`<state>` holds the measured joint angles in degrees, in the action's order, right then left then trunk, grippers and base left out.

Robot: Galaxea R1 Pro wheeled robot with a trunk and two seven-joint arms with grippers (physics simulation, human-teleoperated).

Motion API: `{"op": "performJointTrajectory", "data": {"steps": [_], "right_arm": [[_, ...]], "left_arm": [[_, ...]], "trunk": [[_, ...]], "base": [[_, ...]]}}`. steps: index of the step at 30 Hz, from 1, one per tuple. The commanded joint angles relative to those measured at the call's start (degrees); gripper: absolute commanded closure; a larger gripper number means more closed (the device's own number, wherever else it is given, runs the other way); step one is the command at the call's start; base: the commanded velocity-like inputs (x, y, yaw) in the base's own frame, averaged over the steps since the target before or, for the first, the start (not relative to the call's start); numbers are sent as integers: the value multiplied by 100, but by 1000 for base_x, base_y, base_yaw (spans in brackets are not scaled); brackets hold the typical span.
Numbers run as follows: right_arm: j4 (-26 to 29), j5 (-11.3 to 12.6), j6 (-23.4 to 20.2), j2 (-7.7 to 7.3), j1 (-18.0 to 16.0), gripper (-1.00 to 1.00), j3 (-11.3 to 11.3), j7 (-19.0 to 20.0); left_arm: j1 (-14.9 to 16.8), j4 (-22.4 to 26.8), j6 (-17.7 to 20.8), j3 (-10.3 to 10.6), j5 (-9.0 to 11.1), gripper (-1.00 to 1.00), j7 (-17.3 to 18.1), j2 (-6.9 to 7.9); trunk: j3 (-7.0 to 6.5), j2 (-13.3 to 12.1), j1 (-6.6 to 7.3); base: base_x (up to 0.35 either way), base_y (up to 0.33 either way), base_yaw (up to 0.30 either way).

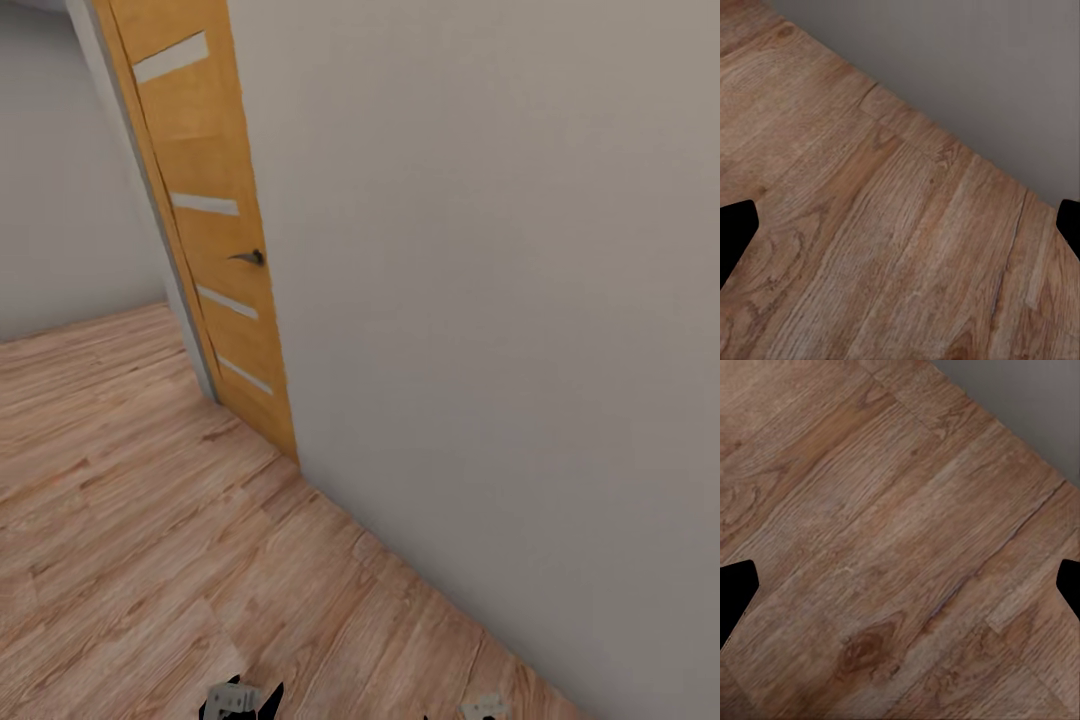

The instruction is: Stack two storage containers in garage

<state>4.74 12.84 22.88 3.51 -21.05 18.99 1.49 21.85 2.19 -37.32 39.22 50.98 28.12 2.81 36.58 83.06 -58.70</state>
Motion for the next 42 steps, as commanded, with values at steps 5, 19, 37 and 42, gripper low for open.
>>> {"op": "performJointTrajectory", "data": {"steps": [5, 19, 37, 42], "right_arm": [[-8, 60, 18, 0, -4, -100, 35, 18], [-7, 60, 16, 0, -4, -100, 35, 16], [-8, 60, 15, 0, -4, -100, 35, 17], [-8, 60, 15, 0, -4, -100, 35, 15]], "left_arm": [[3, -1, -4, 34, 61, -100, 35, 1], [3, -3, -4, 34, 61, -100, 35, 1], [3, -1, -4, 42, 53, -100, 17, 2], [3, -1, -4, 39, 53, -100, 22, 10]], "trunk": [[28, 2, -3], [92, 2, -3], [174, 2, -3], [197, 2, -3]], "base": [[303, 14, 249], [304, 2, 249], [320, 0, 249], [217, 53, 249]]}}
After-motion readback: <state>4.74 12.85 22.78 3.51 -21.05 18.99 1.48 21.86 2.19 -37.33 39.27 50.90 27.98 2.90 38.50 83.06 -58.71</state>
